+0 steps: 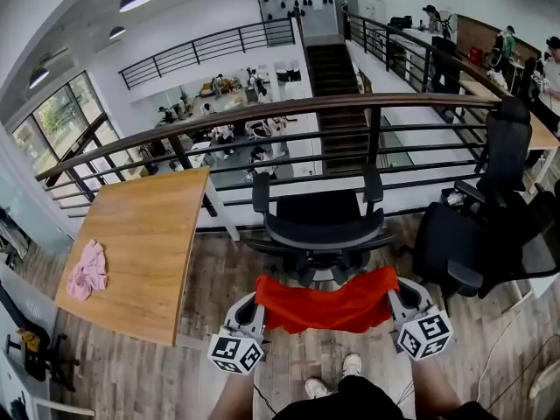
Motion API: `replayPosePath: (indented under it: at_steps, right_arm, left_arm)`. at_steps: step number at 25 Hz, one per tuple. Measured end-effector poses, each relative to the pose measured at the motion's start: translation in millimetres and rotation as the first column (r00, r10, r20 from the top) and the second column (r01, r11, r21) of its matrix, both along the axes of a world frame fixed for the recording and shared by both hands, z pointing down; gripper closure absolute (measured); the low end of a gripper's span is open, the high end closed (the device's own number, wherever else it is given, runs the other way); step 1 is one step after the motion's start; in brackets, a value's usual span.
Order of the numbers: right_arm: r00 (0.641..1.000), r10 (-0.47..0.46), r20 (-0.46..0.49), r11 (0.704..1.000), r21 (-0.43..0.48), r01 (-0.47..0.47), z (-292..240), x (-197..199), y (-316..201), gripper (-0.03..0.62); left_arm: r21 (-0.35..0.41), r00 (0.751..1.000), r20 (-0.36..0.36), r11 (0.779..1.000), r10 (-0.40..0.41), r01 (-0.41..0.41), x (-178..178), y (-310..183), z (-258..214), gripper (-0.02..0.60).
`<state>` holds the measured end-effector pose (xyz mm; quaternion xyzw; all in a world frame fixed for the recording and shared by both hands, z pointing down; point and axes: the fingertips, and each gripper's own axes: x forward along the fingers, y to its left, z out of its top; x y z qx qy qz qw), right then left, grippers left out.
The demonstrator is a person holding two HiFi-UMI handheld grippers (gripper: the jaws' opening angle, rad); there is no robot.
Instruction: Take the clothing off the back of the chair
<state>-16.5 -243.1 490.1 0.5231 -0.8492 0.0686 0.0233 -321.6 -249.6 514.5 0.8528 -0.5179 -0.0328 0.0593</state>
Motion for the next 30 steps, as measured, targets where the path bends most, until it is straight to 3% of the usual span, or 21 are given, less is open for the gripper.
replayPosePath:
  at_steps: [17,24,30]
  right_arm:
    - [0.998,0.015,-0.068,0.999,0.052,-0.012,-4,5,0,0.556]
    - [0.997,0.026,-0.079,0.997,0.068,-0.02,-9,7,-5,0.556]
    - [0.996,0.04,-0.08,0.997,0.063,-0.035,-8,10,-8,0.556]
  left_arm:
    - [0.018,0.999,0.047,1.0,-0.013,0.012,3,1,-3,0.552]
    - [0.055,0.993,0.115,0.998,-0.02,0.014,5,-3,-13,0.552]
    - [0.051,0.994,0.106,0.999,-0.018,0.013,7,-3,-13,0.552]
